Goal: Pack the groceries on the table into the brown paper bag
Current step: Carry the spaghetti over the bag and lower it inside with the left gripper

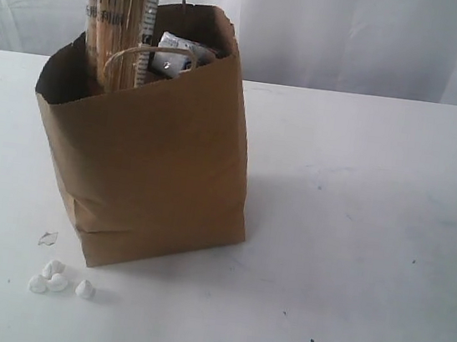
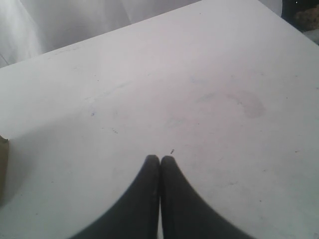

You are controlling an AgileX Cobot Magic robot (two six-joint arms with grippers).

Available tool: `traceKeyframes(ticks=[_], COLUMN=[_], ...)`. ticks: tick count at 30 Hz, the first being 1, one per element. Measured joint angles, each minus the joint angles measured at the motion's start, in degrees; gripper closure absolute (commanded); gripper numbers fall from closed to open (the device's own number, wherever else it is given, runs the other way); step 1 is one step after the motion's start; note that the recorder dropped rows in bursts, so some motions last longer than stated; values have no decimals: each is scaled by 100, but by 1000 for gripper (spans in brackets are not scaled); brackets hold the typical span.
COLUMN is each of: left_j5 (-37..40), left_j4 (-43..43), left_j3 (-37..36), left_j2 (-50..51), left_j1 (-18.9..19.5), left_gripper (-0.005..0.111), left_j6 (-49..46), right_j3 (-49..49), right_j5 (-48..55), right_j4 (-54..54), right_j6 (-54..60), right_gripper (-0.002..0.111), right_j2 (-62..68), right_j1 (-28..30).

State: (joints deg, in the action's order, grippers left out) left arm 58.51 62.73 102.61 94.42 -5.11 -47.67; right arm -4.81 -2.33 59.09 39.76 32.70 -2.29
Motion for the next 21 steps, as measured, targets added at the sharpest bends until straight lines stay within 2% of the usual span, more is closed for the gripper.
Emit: traceKeyframes(ticks=[12,21], left_j5=[197,206], left_j4=[351,528], left_j3=[23,36], left_j2=[808,970], left_j1=[0,0], left_gripper=[107,107], left_j6=[-579,-719], right_j3=[0,0], right_j5=[0,-11], right_j4=[0,0], right_j6=[0,0], right_gripper=[108,108], right_j2=[0,0], right_j1=[0,0])
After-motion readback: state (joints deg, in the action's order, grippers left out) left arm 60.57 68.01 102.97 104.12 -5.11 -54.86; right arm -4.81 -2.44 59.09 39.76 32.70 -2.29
